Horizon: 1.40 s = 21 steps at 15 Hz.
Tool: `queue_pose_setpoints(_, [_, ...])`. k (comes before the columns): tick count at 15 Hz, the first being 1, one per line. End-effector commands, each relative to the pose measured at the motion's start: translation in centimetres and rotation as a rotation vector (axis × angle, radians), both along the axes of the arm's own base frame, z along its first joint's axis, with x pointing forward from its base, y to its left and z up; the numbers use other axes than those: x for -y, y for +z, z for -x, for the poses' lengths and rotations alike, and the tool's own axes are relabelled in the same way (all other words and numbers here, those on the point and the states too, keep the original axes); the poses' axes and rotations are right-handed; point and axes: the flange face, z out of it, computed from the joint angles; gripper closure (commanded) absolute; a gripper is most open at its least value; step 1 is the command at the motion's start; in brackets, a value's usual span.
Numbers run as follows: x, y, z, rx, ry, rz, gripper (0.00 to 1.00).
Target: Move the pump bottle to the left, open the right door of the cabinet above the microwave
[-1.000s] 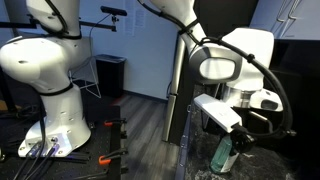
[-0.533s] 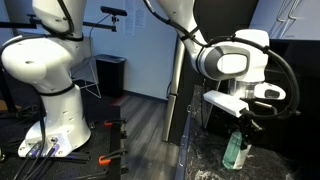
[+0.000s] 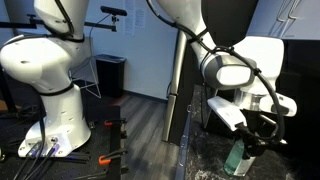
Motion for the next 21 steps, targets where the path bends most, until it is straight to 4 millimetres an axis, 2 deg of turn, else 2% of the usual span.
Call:
queue_pose_setpoints(1, [0.4, 1.0, -0.3, 0.035, -0.021, -0.030, 0.80])
queue_pose_setpoints(2, [0.2, 1.0, -0.4, 0.035, -0.022, -0.031, 0.42])
queue_pose_setpoints(3, [0.0, 1.1, -0.3, 0.027, -0.014, -0.037, 0.28])
queue_pose_setpoints(6, [-1.1, 1.1, -1.1, -0.010, 0.029, -0.064, 0.06])
queue_pose_setpoints(7, [-1.7, 1.2, -1.2, -0.026, 0.047, -0.069, 0.02])
queue_pose_setpoints(13, [-5.3, 4.7, -1.0, -0.120, 0.085, -0.020, 0.00])
queue_pose_setpoints(21, [-6.7, 10.4, 1.1, -0.148, 0.048, 0.089, 0.00])
